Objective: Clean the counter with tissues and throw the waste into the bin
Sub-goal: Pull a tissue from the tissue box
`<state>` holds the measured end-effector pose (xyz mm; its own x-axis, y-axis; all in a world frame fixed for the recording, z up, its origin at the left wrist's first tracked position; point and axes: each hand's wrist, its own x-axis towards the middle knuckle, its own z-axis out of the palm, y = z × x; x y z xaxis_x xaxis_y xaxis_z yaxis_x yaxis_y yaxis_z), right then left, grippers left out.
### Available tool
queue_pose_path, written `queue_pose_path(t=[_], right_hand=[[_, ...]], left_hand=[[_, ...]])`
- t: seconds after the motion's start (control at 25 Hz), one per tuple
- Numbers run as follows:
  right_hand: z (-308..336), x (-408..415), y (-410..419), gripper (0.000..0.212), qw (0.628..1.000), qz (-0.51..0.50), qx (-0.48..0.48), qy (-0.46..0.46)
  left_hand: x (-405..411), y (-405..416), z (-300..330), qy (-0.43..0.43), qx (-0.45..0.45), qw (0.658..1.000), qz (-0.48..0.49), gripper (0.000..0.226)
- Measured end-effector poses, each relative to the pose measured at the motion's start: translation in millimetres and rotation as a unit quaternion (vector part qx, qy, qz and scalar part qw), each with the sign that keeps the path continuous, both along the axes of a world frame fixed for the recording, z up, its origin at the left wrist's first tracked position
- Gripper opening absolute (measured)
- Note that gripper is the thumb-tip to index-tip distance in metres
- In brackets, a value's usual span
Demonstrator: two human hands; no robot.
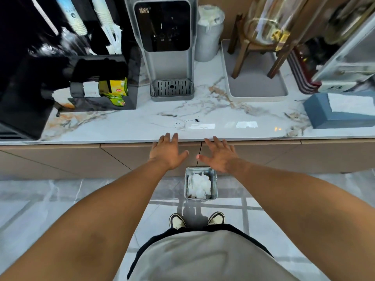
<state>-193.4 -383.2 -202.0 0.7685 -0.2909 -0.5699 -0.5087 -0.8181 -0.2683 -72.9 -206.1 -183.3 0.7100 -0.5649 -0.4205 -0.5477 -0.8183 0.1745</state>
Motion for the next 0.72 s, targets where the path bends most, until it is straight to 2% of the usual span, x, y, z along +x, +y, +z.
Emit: queue_pose_path(t=[0.44,0.72], right_hand=[[37.4,-19.5,-60.7,0.087,0.989,-0.125,-0.064,-0.034],[66.0,-61.1,-139.5,0.084,0.970,-0.206,-0.115,-0.066]], left_hand=[[1.8,-76.3,36.1,-0.030,-0.042,0.992,-0.117,0.085],[-27.4,-169.0,57.9,-0.042,-0.068,0.975,-0.205,0.083]])
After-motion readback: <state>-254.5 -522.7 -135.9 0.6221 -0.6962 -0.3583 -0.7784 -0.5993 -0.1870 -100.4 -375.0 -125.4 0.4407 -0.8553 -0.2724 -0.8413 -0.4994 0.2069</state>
